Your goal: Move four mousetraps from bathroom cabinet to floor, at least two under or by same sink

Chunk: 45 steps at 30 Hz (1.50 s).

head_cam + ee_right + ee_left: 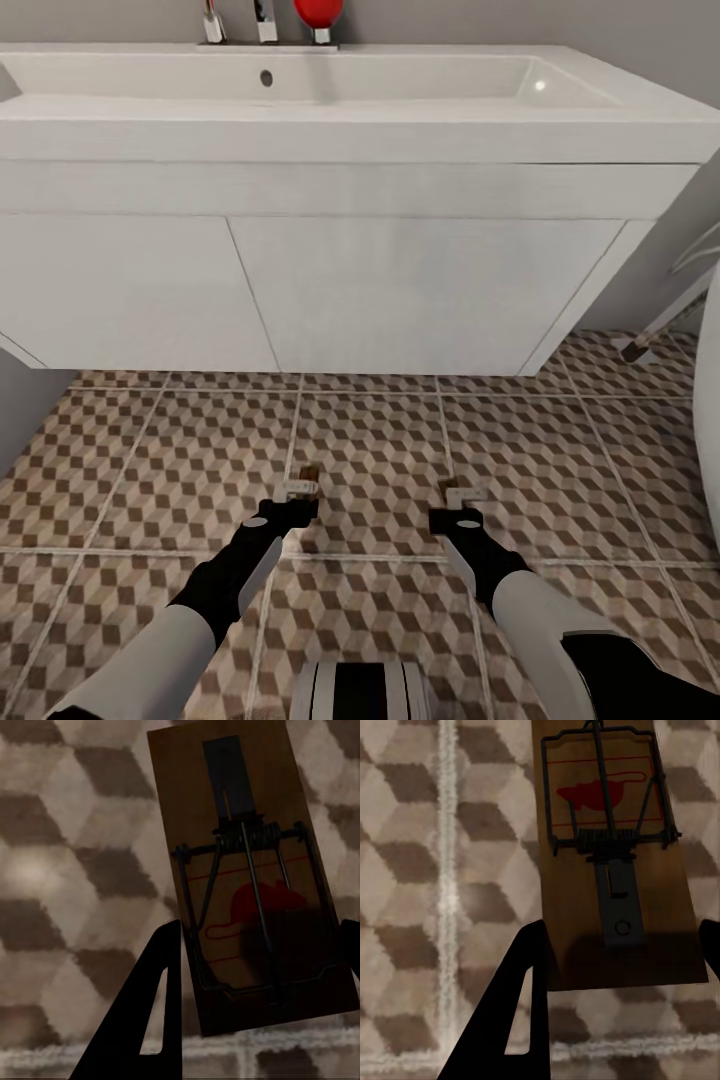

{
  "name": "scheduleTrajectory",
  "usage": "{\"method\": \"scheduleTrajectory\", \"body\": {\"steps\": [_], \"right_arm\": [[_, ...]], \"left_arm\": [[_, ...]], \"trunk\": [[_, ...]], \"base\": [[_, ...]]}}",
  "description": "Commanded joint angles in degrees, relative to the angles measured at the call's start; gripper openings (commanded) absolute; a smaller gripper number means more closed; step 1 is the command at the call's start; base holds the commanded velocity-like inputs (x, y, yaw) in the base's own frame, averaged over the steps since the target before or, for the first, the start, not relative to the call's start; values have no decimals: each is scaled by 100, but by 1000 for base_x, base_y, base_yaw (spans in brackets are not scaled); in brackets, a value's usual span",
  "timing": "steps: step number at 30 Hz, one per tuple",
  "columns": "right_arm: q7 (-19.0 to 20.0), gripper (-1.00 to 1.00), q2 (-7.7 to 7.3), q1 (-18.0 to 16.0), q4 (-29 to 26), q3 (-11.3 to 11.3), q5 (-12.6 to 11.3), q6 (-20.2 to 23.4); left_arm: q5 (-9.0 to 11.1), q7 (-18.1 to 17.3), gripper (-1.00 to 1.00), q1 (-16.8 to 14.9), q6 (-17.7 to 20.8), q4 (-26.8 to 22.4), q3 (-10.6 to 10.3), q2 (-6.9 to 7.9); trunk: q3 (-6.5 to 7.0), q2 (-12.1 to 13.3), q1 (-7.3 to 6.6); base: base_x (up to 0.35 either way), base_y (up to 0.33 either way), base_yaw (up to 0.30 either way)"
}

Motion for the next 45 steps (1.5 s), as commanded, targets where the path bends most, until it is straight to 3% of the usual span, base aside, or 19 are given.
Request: {"method": "scheduleTrajectory", "body": {"steps": [1,23,36,45], "right_arm": [[-12,-100,3,0,-12,-7,23,38],[-14,-100,3,0,-12,-11,14,35],[-14,-100,3,0,-12,-10,19,32],[-13,-100,3,0,-12,-13,22,32]], "left_arm": [[41,62,-100,-2,22,-12,-31,5],[-45,81,-100,-2,-148,11,-23,7],[-47,116,-100,-2,-149,-389,-15,4],[-47,113,-100,-2,-144,-392,-14,5]], "trunk": [[-27,-3,1],[-514,-33,58],[-514,-33,58],[-514,-33,58]], "base": [[0,0,0],[0,0,0],[0,0,0],[0,0,0]]}}
